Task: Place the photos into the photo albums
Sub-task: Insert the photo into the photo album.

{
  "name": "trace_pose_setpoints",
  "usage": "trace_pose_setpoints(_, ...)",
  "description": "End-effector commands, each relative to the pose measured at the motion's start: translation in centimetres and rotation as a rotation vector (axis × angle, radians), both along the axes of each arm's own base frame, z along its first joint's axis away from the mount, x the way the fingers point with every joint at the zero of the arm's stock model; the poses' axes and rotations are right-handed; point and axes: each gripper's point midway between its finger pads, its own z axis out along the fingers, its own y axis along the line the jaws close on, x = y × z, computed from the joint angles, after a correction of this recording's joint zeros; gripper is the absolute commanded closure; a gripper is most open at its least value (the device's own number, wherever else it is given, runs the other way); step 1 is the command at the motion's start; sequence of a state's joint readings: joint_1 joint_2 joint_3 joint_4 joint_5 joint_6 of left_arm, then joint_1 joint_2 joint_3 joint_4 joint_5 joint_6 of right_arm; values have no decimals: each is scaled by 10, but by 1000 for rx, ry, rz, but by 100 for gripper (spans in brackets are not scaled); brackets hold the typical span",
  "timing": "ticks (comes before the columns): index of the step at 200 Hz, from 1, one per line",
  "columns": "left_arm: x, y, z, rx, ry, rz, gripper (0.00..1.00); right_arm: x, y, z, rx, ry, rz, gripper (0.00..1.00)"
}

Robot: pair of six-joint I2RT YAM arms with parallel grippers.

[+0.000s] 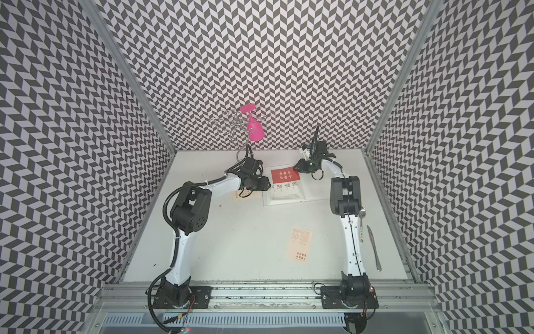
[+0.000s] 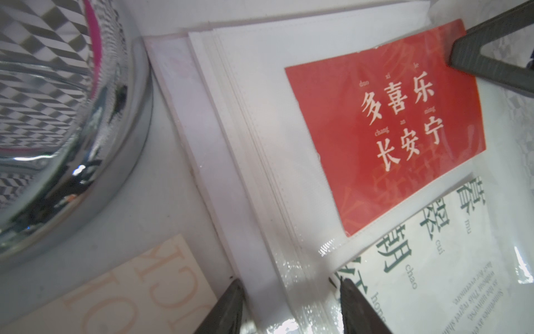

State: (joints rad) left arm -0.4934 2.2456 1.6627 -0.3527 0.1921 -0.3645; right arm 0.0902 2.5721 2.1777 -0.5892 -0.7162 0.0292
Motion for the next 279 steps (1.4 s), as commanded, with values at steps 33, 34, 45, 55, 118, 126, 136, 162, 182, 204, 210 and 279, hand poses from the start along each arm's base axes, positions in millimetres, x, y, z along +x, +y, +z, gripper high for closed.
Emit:
trace_pose_setpoints(33,-19,-3,-19,20,77,-9,45,-6,17,9,49,-4,38,74)
trace_pose_setpoints(34,-19,-2,-19,20,78,-9,45,-6,17,9,50,-5,38,74)
trace_pose_setpoints(45,-18,-2,-18,20,75,-10,45,-7,17,9,51,0,33,73)
trace_pose_setpoints(55,-19,-3,-17,21,73,-13,45,-8,19,9,62,7,37,72)
trace_pose_setpoints(118,-18,-3,-15,20,69,-12,45,-21,27,6,132,51,50,72)
trace_pose_setpoints(126,-18,-2,-15,20,69,-11,45,-21,27,7,136,51,49,72)
trace_pose_setpoints(136,-18,-3,-16,21,69,-12,45,-23,28,7,150,57,49,72)
trace_pose_setpoints(162,-17,-2,-14,20,66,-9,45,-24,30,11,169,60,54,72)
trace_pose_setpoints(182,-16,-1,-12,20,64,-7,45,-19,25,19,151,39,36,72)
trace_pose_setpoints(204,-15,-1,-7,15,55,-7,45,-11,15,35,114,-4,-5,68)
trace_pose_setpoints(210,-15,-1,-4,13,50,-7,45,-10,13,40,103,-18,-14,68)
trace_pose_setpoints(279,-5,7,38,30,-62,3,45,6,-22,102,8,-153,-139,62)
